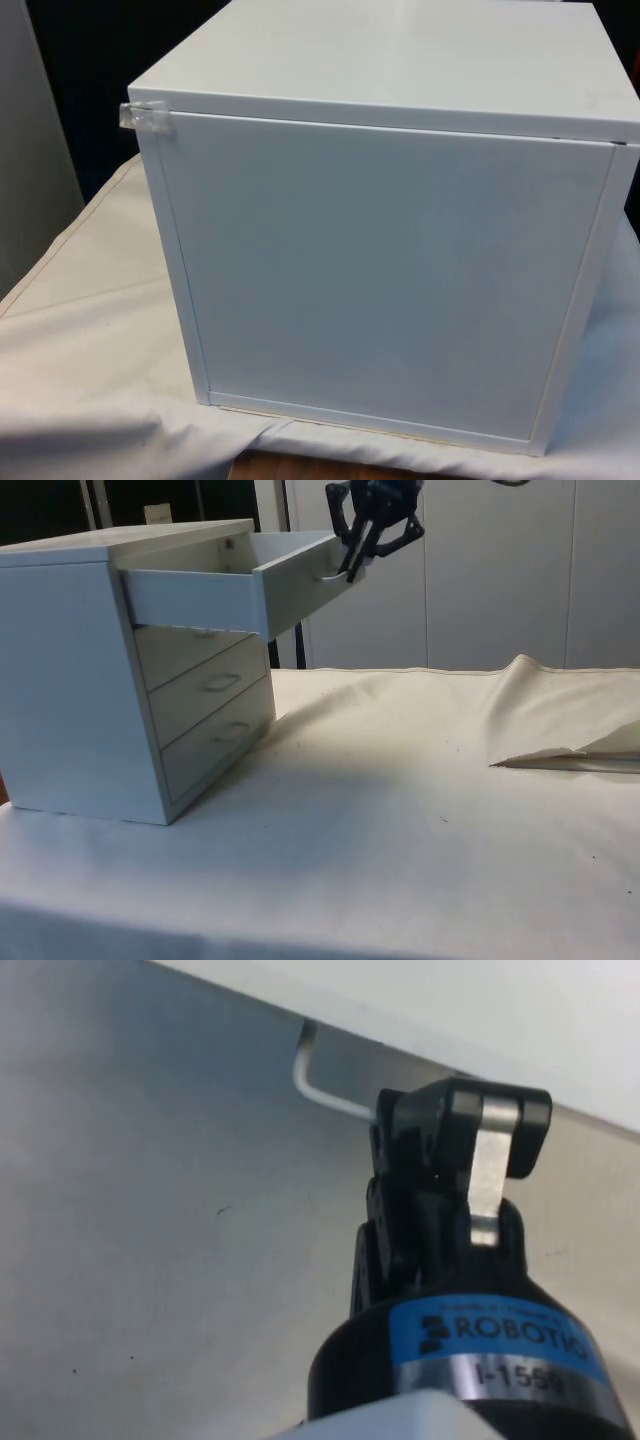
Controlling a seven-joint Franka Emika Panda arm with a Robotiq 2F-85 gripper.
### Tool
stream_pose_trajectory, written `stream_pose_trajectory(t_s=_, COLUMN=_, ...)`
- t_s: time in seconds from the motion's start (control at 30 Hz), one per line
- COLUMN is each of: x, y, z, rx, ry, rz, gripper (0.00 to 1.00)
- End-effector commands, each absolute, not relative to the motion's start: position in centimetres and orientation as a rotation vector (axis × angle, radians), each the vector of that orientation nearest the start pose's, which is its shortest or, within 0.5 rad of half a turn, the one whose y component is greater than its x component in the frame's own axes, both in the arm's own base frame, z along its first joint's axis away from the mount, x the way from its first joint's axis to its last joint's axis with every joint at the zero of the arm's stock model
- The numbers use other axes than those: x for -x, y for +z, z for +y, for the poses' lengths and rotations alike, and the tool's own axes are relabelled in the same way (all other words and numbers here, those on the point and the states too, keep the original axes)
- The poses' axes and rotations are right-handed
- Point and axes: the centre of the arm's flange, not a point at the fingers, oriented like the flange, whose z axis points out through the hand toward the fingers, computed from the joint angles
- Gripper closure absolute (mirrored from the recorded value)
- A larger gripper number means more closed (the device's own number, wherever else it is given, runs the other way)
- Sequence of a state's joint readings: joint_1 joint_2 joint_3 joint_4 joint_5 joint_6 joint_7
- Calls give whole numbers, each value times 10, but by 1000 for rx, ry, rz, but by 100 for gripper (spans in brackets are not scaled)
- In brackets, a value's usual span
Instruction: Open the drawer, then close it.
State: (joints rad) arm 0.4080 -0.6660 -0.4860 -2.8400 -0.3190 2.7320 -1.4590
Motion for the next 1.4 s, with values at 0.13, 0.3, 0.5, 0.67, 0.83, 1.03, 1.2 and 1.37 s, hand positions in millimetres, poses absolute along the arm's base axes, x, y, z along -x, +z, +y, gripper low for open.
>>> stream_pose_trajectory(t_s=0.13, x=-361, y=417, z=-5, rx=-1884, ry=677, rz=2045, gripper=100)
stream_pose_trajectory(t_s=0.3, x=-358, y=417, z=-4, rx=-1897, ry=682, rz=2036, gripper=100)
stream_pose_trajectory(t_s=0.5, x=-359, y=417, z=-3, rx=-1905, ry=681, rz=2030, gripper=100)
stream_pose_trajectory(t_s=0.67, x=-359, y=416, z=-3, rx=-1910, ry=679, rz=2032, gripper=88)
stream_pose_trajectory(t_s=0.83, x=-359, y=417, z=-4, rx=-1913, ry=682, rz=2029, gripper=60)
stream_pose_trajectory(t_s=1.03, x=-359, y=417, z=-4, rx=-1913, ry=682, rz=2028, gripper=23)
stream_pose_trajectory(t_s=1.2, x=-356, y=415, z=-2, rx=-1912, ry=679, rz=2031, gripper=3)
stream_pose_trajectory(t_s=1.37, x=-345, y=409, z=3, rx=-1900, ry=679, rz=2049, gripper=0)
